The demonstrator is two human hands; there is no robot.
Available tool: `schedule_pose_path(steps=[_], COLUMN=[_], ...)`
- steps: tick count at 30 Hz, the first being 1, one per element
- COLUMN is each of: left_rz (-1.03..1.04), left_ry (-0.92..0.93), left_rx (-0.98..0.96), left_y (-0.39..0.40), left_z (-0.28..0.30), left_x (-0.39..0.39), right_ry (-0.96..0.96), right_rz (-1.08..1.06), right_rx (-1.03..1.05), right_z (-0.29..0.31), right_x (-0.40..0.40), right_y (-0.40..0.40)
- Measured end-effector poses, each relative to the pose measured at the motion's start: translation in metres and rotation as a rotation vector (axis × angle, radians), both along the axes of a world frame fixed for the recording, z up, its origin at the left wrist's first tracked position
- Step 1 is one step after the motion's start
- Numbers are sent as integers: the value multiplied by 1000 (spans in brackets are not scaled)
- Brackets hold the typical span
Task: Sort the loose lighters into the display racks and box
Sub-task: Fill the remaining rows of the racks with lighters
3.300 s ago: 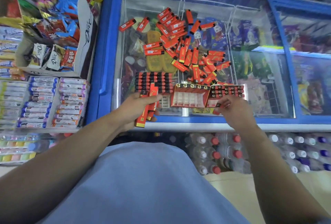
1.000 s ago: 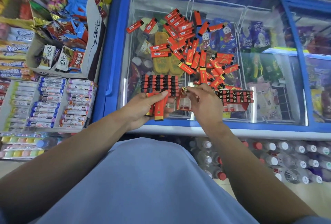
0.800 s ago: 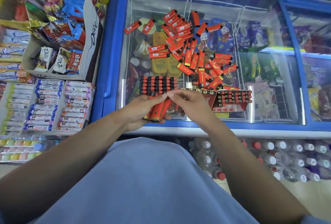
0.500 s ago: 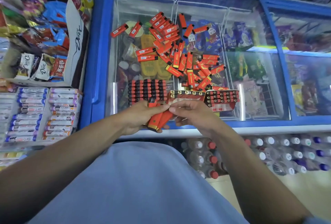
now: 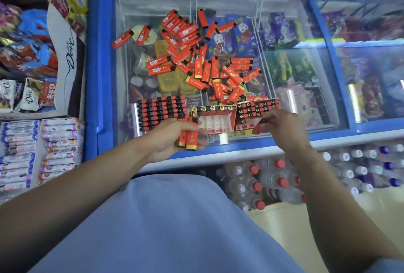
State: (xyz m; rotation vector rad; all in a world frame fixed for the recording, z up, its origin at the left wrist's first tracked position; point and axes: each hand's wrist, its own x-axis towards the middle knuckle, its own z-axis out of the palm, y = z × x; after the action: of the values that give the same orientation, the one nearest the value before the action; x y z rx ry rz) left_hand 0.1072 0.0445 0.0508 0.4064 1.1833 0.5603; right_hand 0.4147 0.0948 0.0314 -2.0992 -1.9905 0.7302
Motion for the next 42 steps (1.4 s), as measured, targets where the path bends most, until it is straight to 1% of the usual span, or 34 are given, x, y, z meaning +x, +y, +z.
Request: schedule_pose_path(steps=[2,6,9,12,17,22,26,31,33,39,42], left_rz=[-1,-13,-3,-1,16,12,29,35,24,0,-2], left_ry=[-21,-23,-29,-28,-39,-52,-47,-68,-78,-127,-154], left_rx=[8,41,40,42,50,50,49,56,74,82,86], left_y=[1,3,3,2,-1,-2,-6,-12,-16,-30,-33], left_z=[2,7,6,6,5,7,6,6,7,6,4], left_x=[1,2,1,0,-1,-4,-4,-3,-1,-9,-17], right_ry=[36,124,181,165,137,179,209,202,195,25,-26], right_rz=[85,46,92,160,227,193,195,165,150,228,204], right_rx=[58,221,295,346,290,172,154,141,146,287,321], right_z=[-14,-22,-23,-21,-24,-24,-24,-24,-22,-22,-26], right_x=[-3,-3,1,-1,-7,2,5,8,7,-4,-10], right_y=[-4,-9,-11,-9,-1,4,3,3,2,-8,-14])
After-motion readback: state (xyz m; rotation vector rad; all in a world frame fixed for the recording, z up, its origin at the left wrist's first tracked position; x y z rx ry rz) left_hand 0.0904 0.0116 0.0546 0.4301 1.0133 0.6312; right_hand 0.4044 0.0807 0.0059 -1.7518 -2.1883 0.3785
